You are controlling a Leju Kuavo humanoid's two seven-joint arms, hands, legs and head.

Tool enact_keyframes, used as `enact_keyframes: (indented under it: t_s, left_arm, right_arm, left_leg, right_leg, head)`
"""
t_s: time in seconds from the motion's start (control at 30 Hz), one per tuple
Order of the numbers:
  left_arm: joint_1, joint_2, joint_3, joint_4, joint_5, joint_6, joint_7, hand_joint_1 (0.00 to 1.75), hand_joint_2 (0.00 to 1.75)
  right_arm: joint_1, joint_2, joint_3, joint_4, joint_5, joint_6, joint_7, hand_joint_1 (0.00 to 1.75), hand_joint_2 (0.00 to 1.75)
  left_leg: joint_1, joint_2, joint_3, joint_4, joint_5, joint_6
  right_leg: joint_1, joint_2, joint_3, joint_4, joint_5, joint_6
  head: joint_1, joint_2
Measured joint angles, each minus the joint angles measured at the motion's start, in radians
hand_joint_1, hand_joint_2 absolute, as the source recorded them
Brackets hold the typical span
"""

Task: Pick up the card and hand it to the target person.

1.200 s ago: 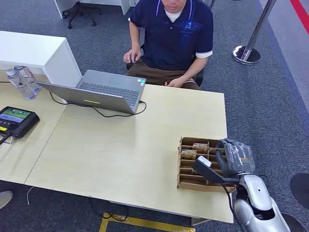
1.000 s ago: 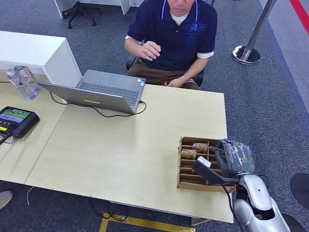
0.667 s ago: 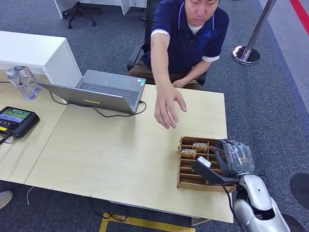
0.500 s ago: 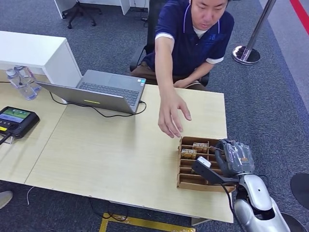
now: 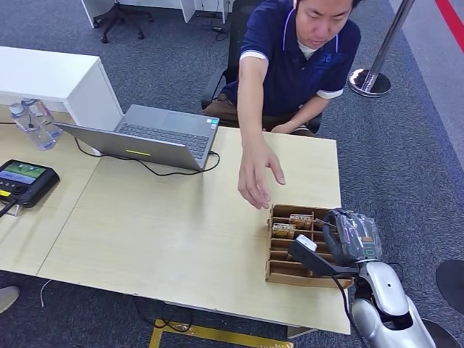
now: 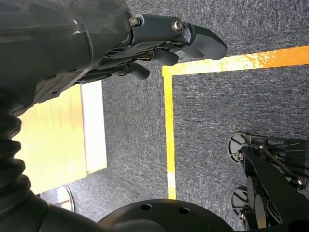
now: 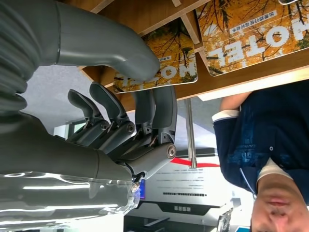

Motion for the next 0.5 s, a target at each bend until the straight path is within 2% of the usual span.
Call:
enact_keyframes:
  t_s: [0.33,0.43,0.5]
  left_arm:
    - [0.0,0.0,0.0,0.0,-0.006,-0.031,-0.017,0.0,0.0]
    - [0.0,0.0,0.0,0.0,-0.006,-0.031,-0.016,0.0,0.0]
    - [0.0,0.001,0.0,0.0,-0.006,-0.031,-0.016,0.0,0.0]
  right_arm:
    - [-0.009,-0.012,-0.004,-0.016,-0.044,0.005,-0.019,1.55,1.75]
    - [-0.029,-0.026,-0.019,-0.042,-0.067,0.026,-0.028,1.5,1.75]
    - [-0.05,-0.037,-0.029,-0.058,-0.085,0.046,-0.038,1.39,1.75]
  left_leg:
    - [0.0,0.0,0.0,0.0,0.0,0.0]
    - [0.0,0.0,0.0,0.0,0.001,0.0]
    - [0.0,0.0,0.0,0.0,0.001,0.0]
  right_leg:
    - [0.0,0.0,0.0,0.0,0.001,0.0]
    - [0.0,0.0,0.0,0.0,0.001,0.0]
    - [0.0,0.0,0.0,0.0,0.001,0.0]
  head:
    - [0.0,0.0]
    - [0.0,0.0]
    - [0.0,0.0]
